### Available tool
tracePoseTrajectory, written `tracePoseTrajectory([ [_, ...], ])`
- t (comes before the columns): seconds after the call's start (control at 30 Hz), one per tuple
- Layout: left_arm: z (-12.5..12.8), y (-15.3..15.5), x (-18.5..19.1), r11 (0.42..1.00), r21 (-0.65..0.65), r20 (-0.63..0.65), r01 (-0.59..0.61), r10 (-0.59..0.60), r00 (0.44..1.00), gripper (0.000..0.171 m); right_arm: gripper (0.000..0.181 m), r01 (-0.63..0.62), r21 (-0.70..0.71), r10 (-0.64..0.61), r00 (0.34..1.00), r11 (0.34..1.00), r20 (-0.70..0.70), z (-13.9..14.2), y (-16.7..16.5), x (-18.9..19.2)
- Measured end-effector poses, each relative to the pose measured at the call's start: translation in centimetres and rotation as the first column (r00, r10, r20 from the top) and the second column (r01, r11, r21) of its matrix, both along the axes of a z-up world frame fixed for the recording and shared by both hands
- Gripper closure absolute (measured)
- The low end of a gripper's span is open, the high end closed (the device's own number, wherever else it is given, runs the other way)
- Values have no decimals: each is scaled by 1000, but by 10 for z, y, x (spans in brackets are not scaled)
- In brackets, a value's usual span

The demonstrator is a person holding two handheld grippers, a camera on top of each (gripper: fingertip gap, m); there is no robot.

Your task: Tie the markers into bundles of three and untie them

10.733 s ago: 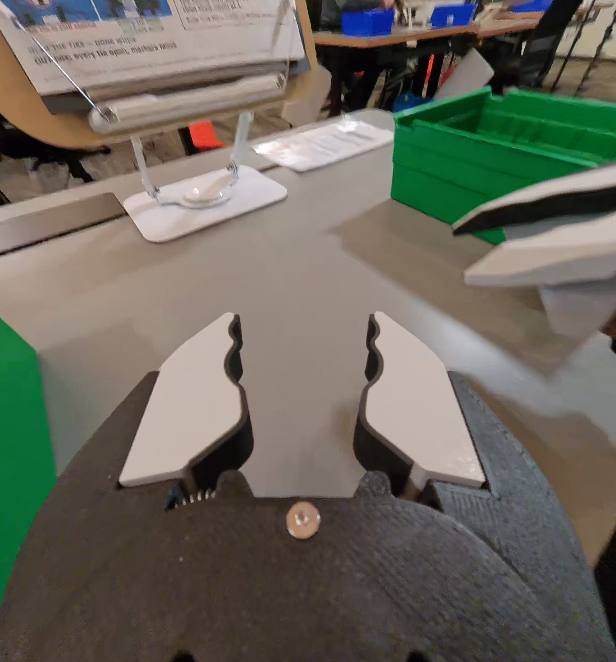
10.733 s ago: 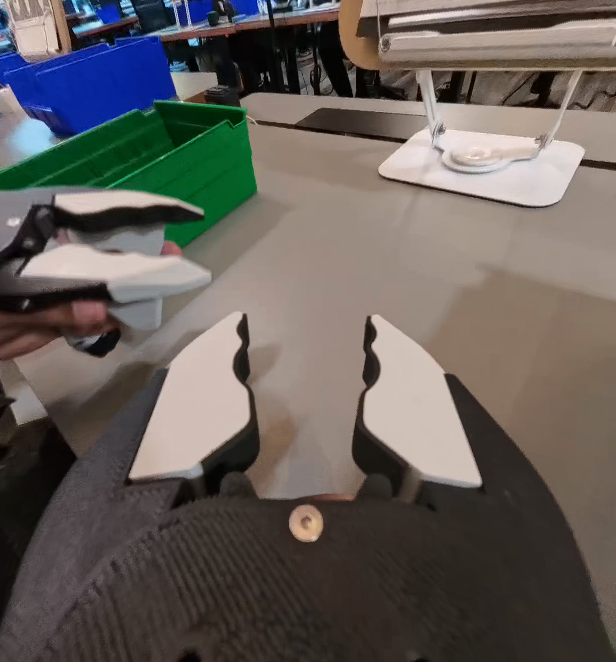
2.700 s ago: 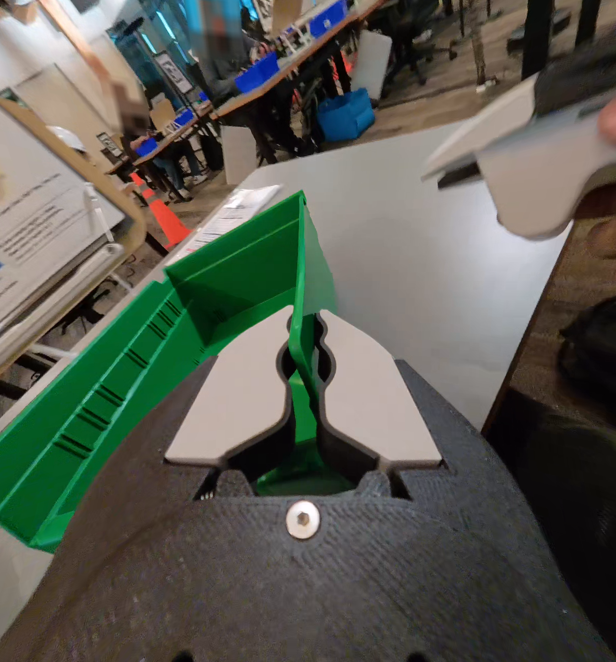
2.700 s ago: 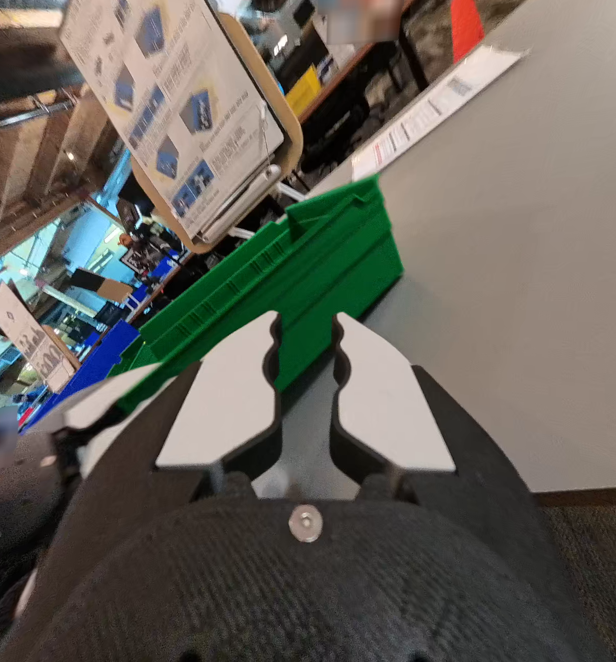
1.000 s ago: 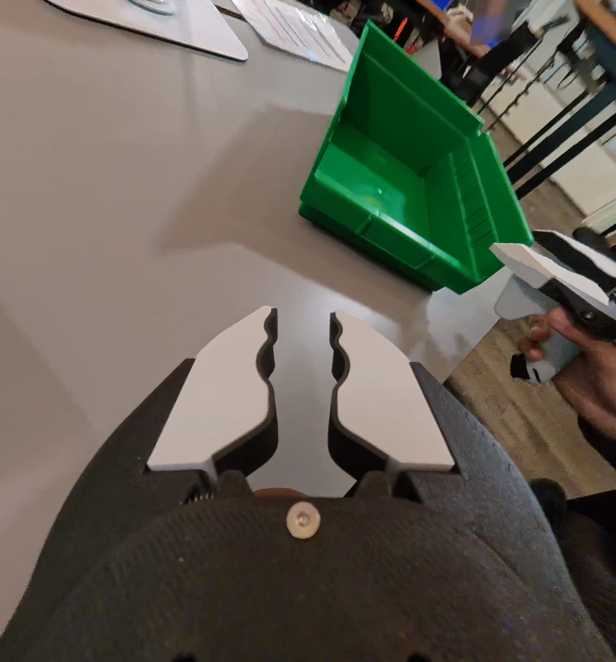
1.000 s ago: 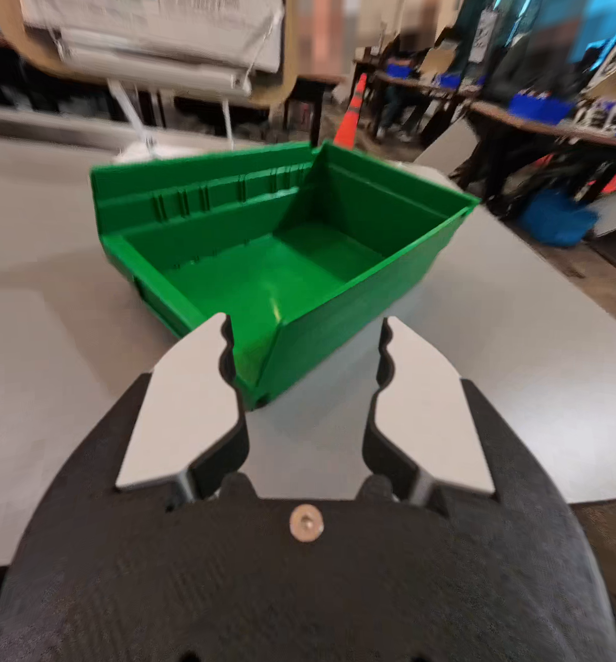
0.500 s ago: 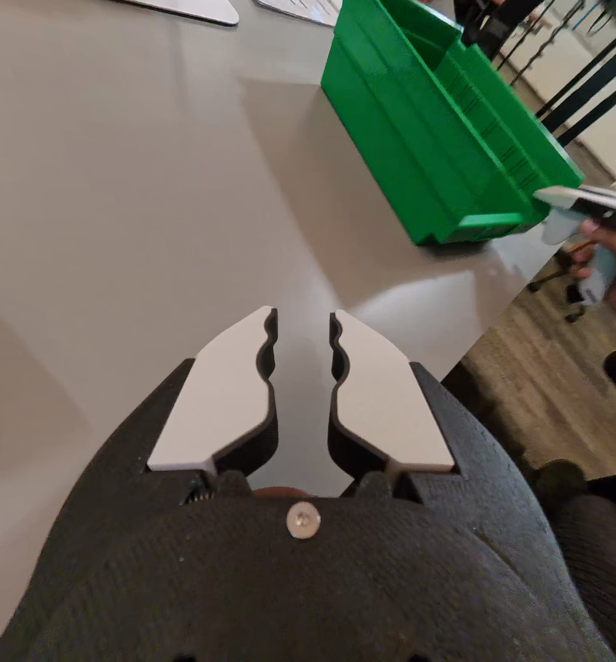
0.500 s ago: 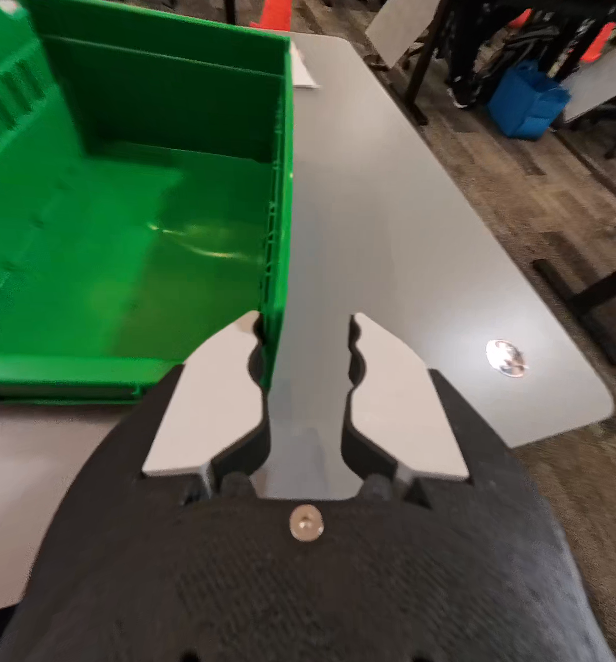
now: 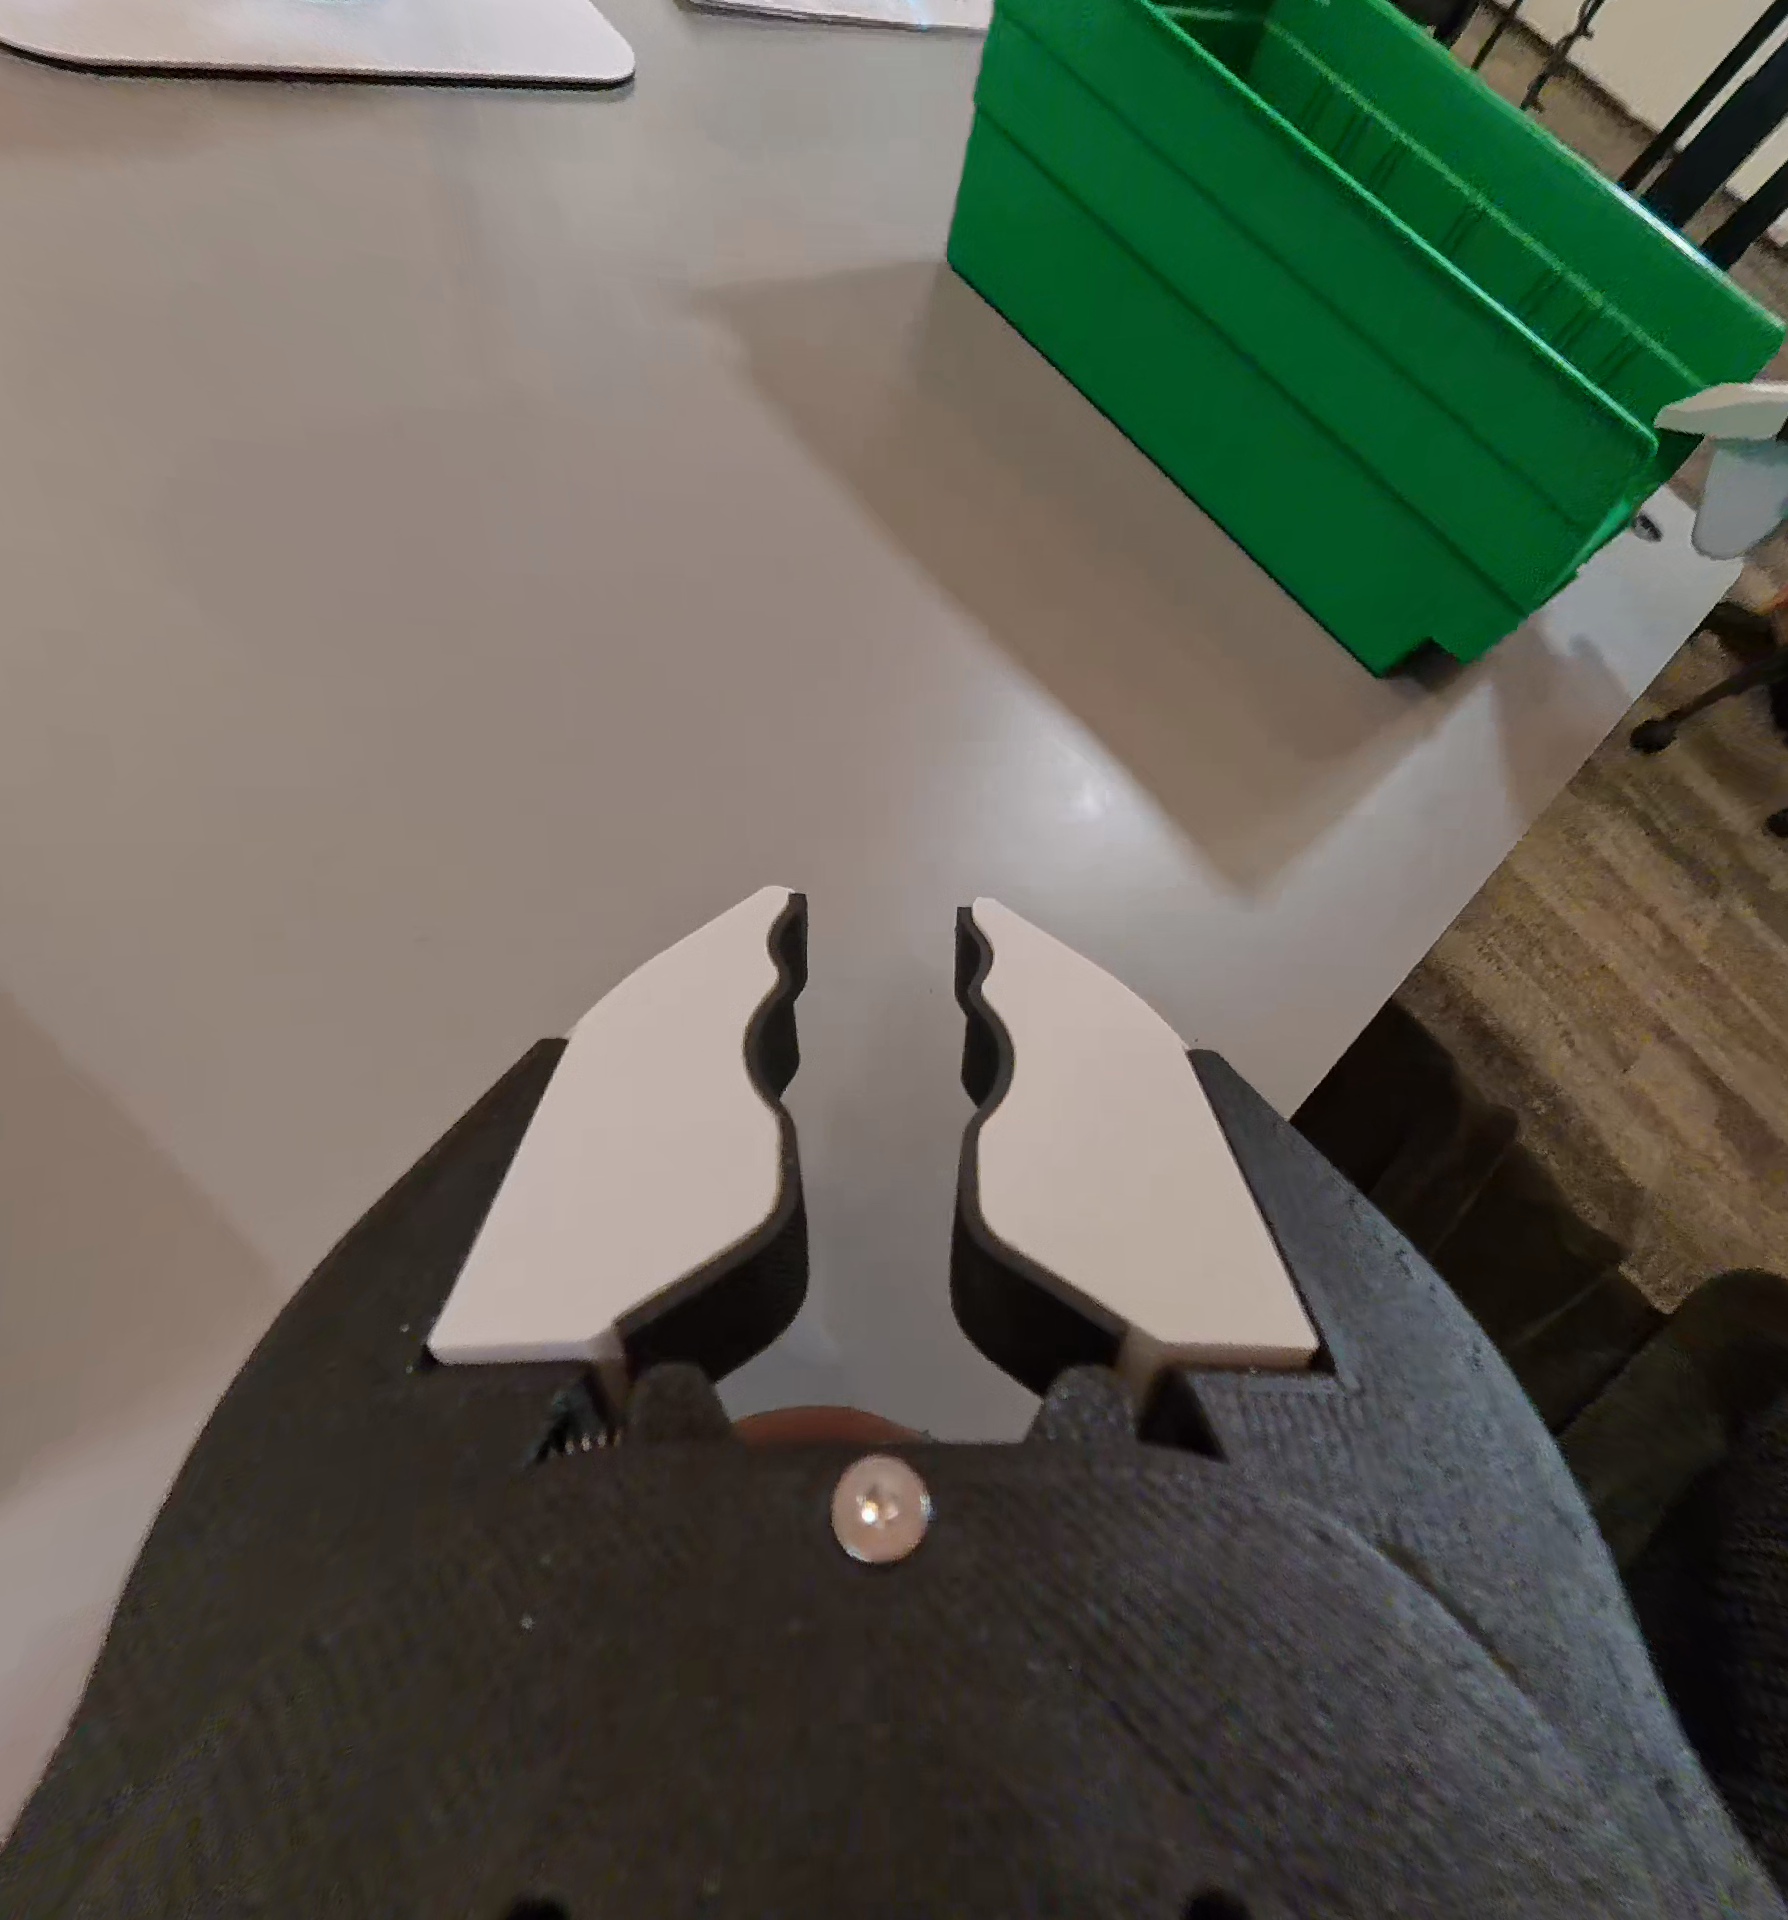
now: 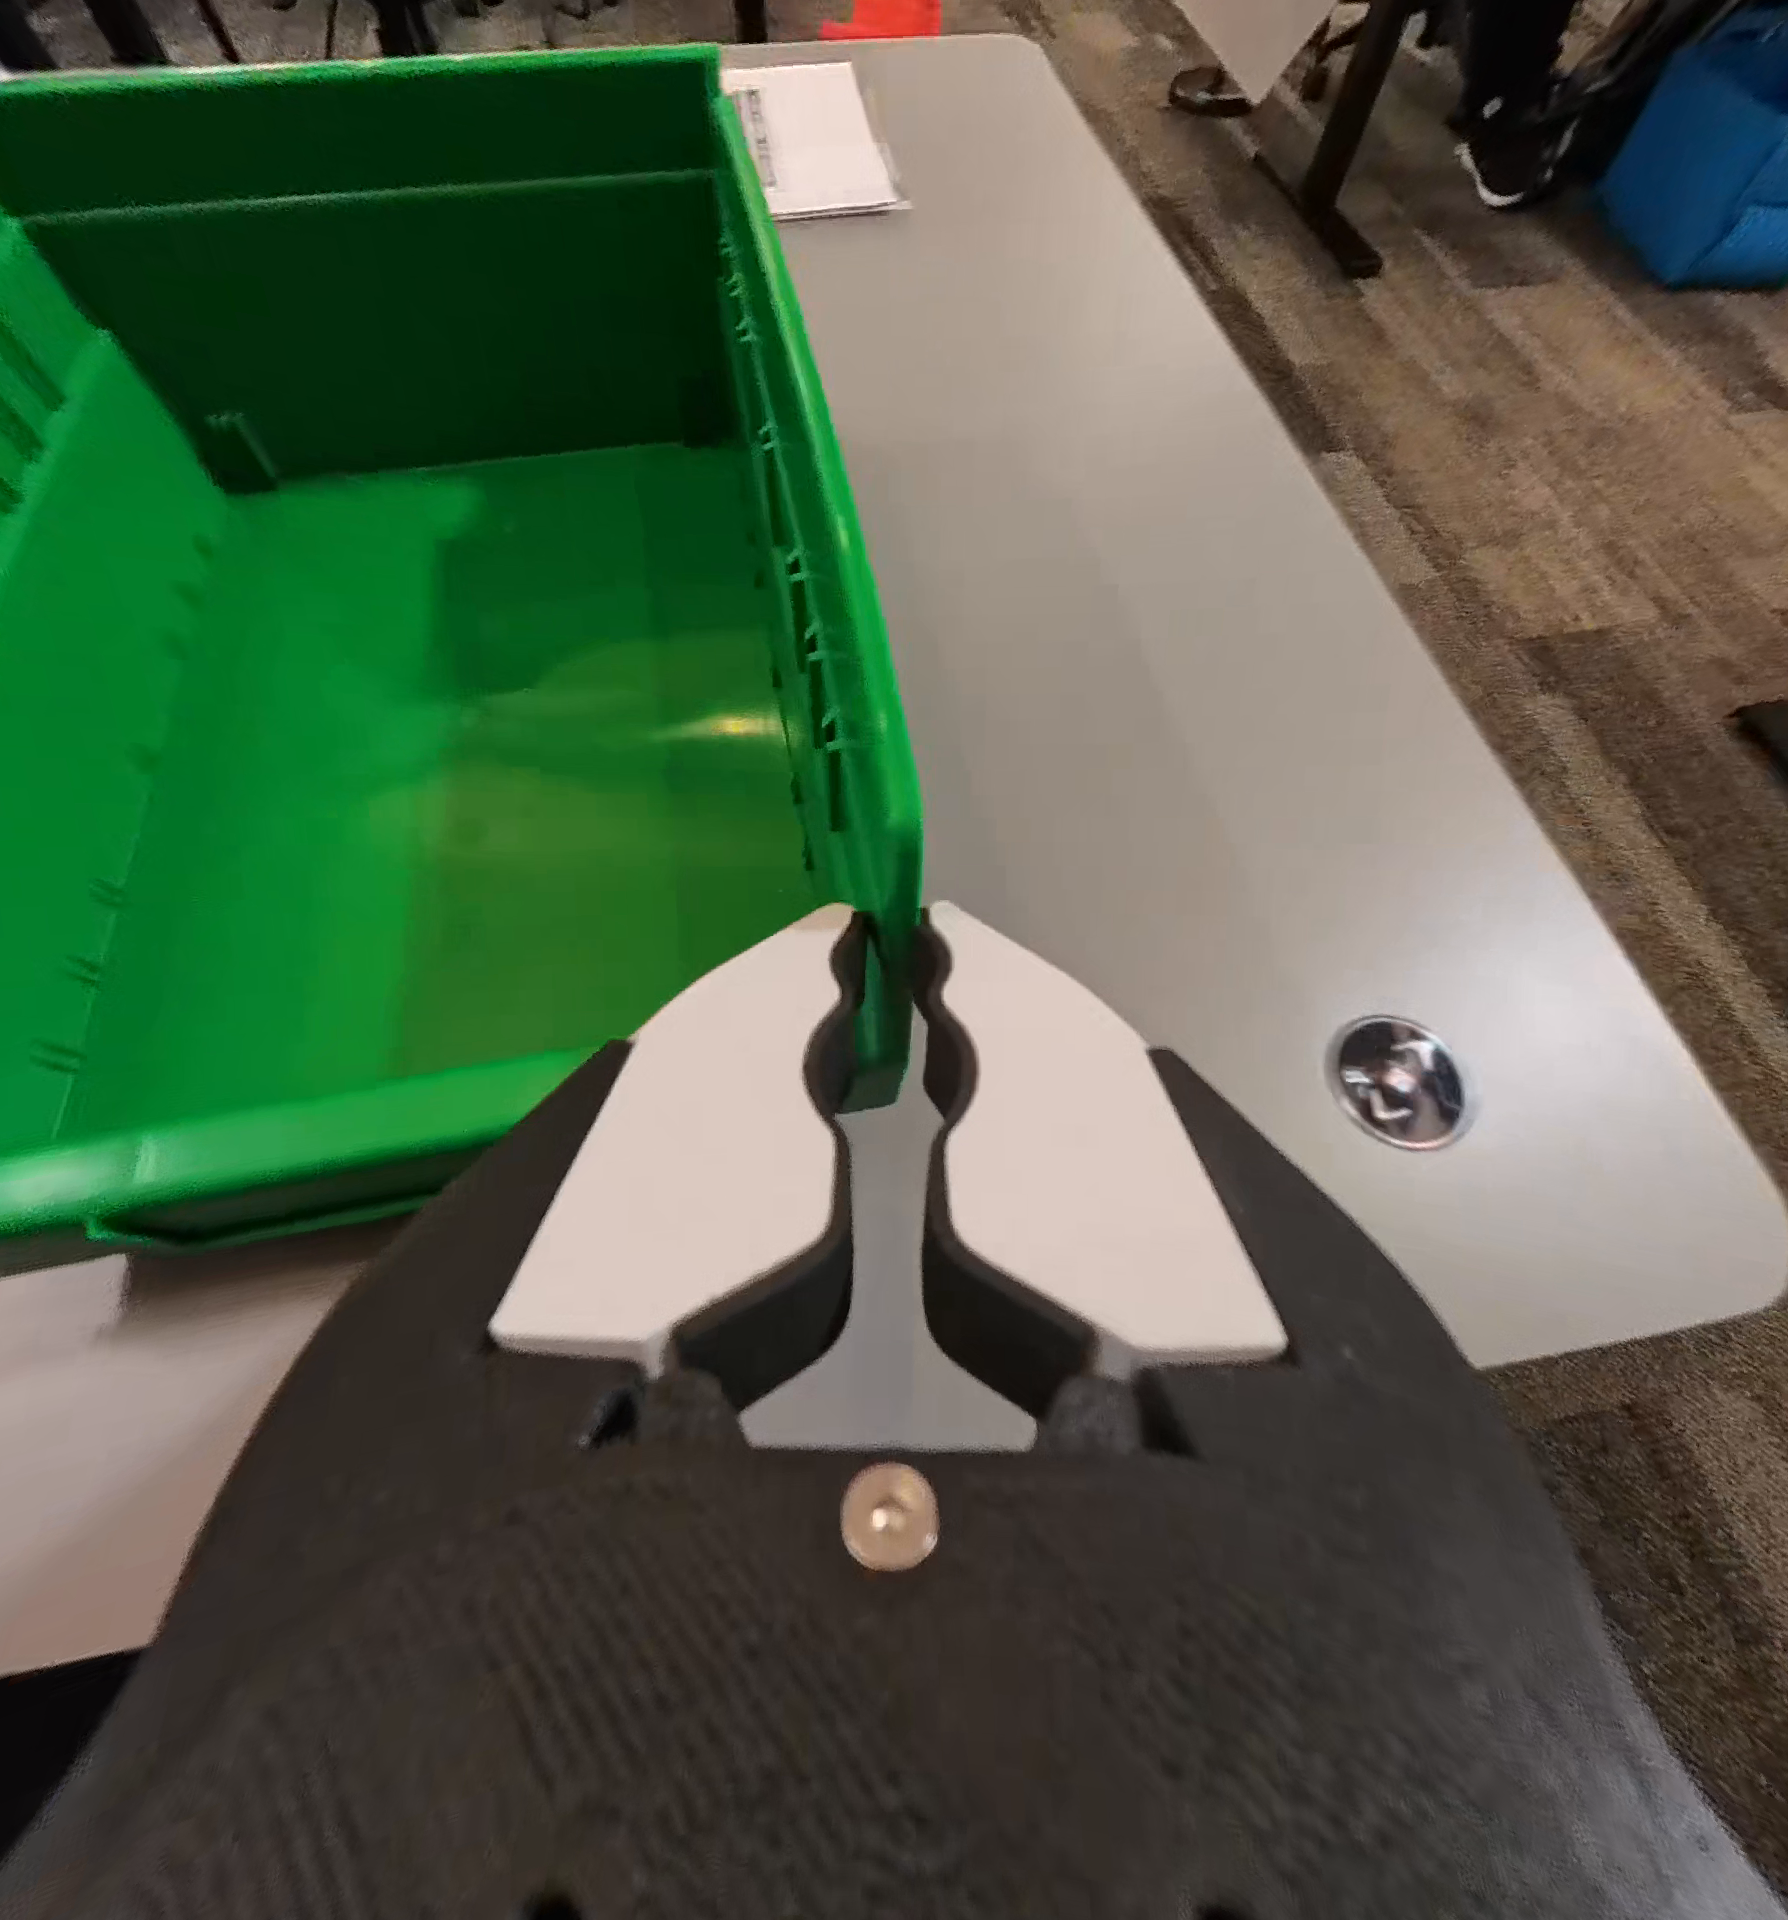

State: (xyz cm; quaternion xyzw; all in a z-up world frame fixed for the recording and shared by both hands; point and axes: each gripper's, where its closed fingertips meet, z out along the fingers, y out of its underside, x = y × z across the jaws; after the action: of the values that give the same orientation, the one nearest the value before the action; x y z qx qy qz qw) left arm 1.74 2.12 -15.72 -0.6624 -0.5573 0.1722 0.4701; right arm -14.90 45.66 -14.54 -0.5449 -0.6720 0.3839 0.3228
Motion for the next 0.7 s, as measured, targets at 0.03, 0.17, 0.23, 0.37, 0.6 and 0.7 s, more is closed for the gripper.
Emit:
tracePoseTrajectory([
  [0.03,1,-1,-1,1000,18,1,-7,7,1000,144,172,13,5,-13,1000,1000,-3,0,6,-2],
  [0.17,4,-7,-4,998,65,2,-28,28,1000,144,172,56,-15,-57,998,998,-7,0,21,-5],
  [0.23,4,-9,-5,998,58,-1,-32,32,999,144,171,58,-3,-58,998,998,-13,0,23,-6],
  [0.37,2,-10,-6,1000,3,-5,-30,30,1000,143,170,75,22,-74,997,997,-38,0,26,-10],
  [0.6,-2,-12,-7,997,-74,-9,-23,22,1000,143,170,93,-28,-94,995,995,-32,0,25,-13],
  [0.7,-2,-12,-7,998,-64,-10,-22,22,1000,143,170,98,-37,-99,995,995,-28,-1,26,-13],
])
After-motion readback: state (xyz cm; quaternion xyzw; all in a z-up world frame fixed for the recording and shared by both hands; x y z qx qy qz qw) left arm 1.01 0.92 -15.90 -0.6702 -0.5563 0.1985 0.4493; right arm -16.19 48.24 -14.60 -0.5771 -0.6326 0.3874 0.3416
